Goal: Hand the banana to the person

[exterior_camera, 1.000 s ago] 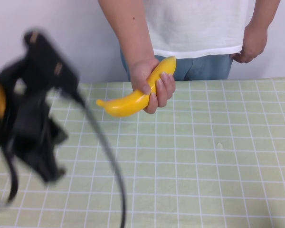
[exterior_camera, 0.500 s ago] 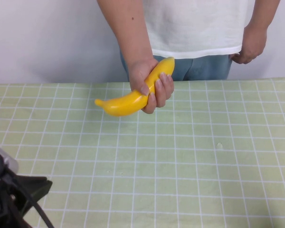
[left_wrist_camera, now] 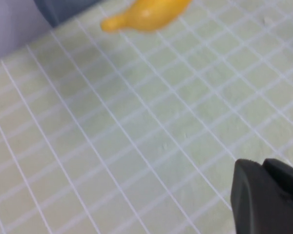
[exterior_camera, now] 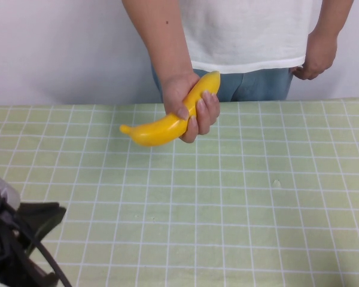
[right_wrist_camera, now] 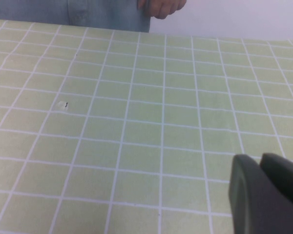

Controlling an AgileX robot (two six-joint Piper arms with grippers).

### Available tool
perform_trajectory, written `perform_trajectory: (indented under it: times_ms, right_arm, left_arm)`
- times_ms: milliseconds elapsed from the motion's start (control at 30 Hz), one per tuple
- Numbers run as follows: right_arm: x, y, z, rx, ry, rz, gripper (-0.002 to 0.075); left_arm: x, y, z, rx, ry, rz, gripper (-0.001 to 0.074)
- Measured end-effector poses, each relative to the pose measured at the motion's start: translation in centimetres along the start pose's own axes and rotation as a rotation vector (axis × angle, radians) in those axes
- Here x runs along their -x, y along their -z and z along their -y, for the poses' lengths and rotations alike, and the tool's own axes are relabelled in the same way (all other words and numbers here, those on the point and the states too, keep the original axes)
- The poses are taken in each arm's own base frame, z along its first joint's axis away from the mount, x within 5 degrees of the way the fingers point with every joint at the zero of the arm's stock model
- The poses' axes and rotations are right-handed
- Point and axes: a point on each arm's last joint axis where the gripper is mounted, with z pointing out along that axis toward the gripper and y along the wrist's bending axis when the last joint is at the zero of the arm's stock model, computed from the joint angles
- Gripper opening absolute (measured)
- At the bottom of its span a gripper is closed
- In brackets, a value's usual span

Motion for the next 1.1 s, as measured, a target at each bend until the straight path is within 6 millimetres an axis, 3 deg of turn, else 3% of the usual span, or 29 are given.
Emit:
perform_trajectory:
  times_ms: [267, 433, 733, 900, 1100]
  right_arm:
    - [0.0, 0.0, 0.0, 0.000, 0.000, 0.000, -0.0008]
    - [0.0, 0.0, 0.0, 0.000, 0.000, 0.000, -0.0008]
    - [0.0, 0.0, 0.0, 0.000, 0.000, 0.000, -0.0008]
    - [0.0, 0.0, 0.0, 0.000, 0.000, 0.000, -0.0008]
    - [0.0, 0.0, 0.0, 0.000, 0.000, 0.000, -0.0008]
  left_arm:
    - [-1.6, 0.8, -1.6, 0.183, 0.079, 0.215, 0.0002]
    - [-5.2, 0.9, -1.9, 0.306, 0.134, 0.345, 0.0002]
    - [-12.1, 0.0, -0.2, 0.406, 0.179, 0.438, 0.0002]
    - [-13.8, -0.2, 0.5, 0.399, 0.180, 0.427, 0.0002]
    - [-15.5, -0.5, 1.2, 0.340, 0.241, 0.276, 0.0002]
